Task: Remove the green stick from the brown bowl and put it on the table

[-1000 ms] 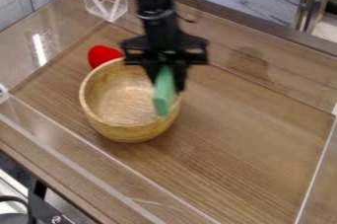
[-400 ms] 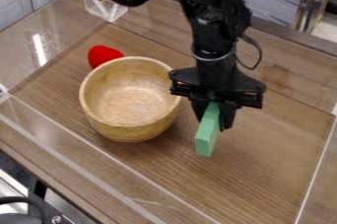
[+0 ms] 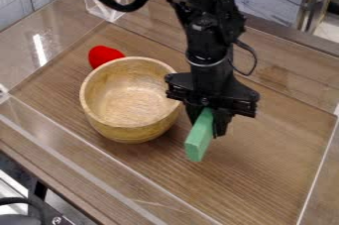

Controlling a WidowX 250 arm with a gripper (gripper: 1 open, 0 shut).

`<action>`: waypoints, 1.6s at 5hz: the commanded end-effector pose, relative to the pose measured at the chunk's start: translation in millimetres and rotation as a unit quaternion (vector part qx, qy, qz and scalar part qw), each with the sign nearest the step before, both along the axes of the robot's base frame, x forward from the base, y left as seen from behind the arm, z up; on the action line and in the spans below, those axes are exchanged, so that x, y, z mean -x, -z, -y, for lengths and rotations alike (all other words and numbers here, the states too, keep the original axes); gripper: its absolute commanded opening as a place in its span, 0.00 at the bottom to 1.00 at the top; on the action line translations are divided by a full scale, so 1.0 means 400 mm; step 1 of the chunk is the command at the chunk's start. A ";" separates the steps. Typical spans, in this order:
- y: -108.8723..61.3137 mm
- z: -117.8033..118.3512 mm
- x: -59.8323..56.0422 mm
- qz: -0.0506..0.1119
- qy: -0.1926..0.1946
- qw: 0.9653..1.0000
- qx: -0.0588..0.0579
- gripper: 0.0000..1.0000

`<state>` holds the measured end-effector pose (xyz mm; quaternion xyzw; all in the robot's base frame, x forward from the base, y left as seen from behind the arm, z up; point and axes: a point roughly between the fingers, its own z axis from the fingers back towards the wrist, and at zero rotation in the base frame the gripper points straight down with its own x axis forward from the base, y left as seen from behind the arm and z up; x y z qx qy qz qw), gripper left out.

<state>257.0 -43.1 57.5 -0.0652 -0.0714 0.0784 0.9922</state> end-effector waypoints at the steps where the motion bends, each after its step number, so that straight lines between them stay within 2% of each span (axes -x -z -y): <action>1: -0.029 -0.023 0.000 0.034 0.030 0.999 0.001 0.00; 2: -0.008 -0.035 0.012 0.041 0.054 0.998 -0.004 0.00; 4: 0.038 0.023 0.010 0.047 0.083 0.995 -0.016 0.00; 6: 0.072 0.015 0.026 0.059 0.075 0.995 -0.032 0.00; 7: 0.074 0.004 0.037 0.062 0.072 0.995 -0.041 0.00; 8: 0.046 0.006 0.027 0.064 0.099 0.992 -0.048 0.00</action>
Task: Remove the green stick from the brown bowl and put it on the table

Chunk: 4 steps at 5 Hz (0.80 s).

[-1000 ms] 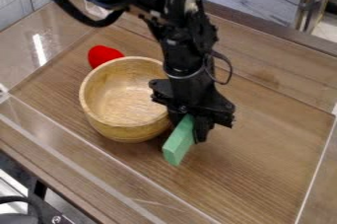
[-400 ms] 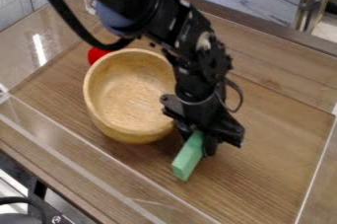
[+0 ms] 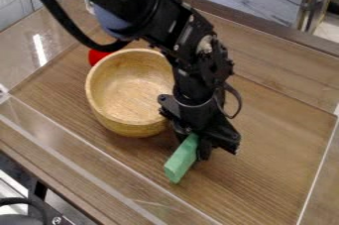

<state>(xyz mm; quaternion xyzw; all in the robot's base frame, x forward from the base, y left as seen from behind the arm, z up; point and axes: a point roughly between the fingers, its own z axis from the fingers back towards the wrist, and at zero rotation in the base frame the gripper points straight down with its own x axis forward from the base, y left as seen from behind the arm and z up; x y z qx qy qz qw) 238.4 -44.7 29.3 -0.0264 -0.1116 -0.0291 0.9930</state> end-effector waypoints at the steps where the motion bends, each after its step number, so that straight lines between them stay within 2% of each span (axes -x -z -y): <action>1: -0.041 -0.001 -0.019 0.015 -0.005 1.000 0.003 1.00; 2: -0.057 -0.004 -0.019 0.012 -0.010 1.000 0.002 0.00; 3: -0.049 -0.024 -0.003 0.010 -0.006 1.000 0.002 0.00; 4: -0.038 -0.042 0.012 0.008 -0.002 1.000 0.001 1.00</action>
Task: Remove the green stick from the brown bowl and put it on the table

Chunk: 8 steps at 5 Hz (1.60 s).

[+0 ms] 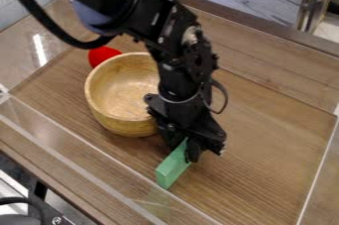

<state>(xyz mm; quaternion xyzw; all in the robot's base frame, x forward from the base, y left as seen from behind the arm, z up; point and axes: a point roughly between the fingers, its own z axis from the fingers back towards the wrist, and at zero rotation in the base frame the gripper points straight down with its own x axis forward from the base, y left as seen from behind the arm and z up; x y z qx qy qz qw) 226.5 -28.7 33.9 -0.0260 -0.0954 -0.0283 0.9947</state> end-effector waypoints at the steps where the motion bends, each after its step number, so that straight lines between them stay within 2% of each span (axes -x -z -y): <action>1: -0.015 -0.002 -0.039 0.023 -0.045 0.999 0.001 1.00; 2: 0.003 -0.003 -0.055 0.020 -0.089 0.996 0.000 0.00; 3: 0.004 0.000 -0.051 0.018 -0.088 0.996 0.000 1.00; 4: 0.002 0.007 -0.049 0.018 -0.087 0.996 0.003 1.00; 5: 0.020 0.044 -0.034 0.016 -0.075 0.997 0.004 0.00; 6: 0.024 0.083 -0.028 0.017 -0.062 0.998 0.007 0.00; 7: 0.027 0.071 -0.035 0.016 -0.047 0.999 0.007 1.00; 8: 0.029 0.055 -0.037 0.014 -0.036 0.999 0.005 0.00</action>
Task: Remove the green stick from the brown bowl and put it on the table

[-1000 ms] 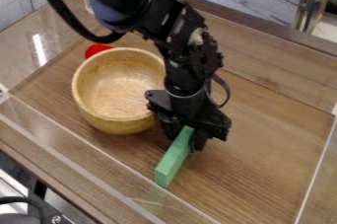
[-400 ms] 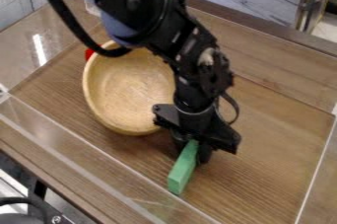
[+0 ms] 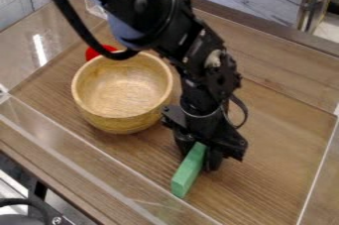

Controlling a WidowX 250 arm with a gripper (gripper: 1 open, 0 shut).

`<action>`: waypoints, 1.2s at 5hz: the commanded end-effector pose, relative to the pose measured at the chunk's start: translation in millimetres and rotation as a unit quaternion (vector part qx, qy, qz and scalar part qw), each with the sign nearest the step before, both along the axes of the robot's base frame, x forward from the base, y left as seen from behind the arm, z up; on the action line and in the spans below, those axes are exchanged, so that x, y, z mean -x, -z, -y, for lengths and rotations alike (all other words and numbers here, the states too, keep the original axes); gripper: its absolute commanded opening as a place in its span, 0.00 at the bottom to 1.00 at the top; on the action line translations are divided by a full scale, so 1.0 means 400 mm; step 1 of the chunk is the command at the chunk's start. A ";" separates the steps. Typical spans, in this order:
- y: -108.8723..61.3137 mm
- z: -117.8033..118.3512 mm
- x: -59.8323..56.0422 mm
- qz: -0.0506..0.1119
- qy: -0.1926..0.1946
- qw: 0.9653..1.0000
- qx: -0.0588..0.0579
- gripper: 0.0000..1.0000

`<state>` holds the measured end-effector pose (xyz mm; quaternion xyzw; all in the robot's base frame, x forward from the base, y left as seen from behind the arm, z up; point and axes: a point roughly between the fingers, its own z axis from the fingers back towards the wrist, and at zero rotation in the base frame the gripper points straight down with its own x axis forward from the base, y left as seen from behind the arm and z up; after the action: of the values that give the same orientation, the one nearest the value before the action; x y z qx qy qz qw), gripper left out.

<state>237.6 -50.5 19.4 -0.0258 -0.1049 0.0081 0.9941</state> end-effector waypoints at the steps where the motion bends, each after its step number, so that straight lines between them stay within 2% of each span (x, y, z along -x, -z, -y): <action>1: -0.007 -0.014 -0.010 0.004 0.009 1.000 0.002 0.00; 2: -0.008 -0.008 0.003 0.001 0.003 1.000 0.002 1.00; 3: -0.010 -0.001 0.018 -0.001 -0.003 1.000 0.003 0.00; 4: -0.013 -0.014 0.006 -0.004 0.008 1.000 0.003 1.00; 5: -0.016 -0.026 -0.006 -0.007 0.018 1.000 0.004 1.00; 6: -0.016 -0.024 -0.003 -0.009 0.000 1.000 0.004 0.00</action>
<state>232.7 -39.9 20.1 -0.0282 -0.0843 0.0068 0.9960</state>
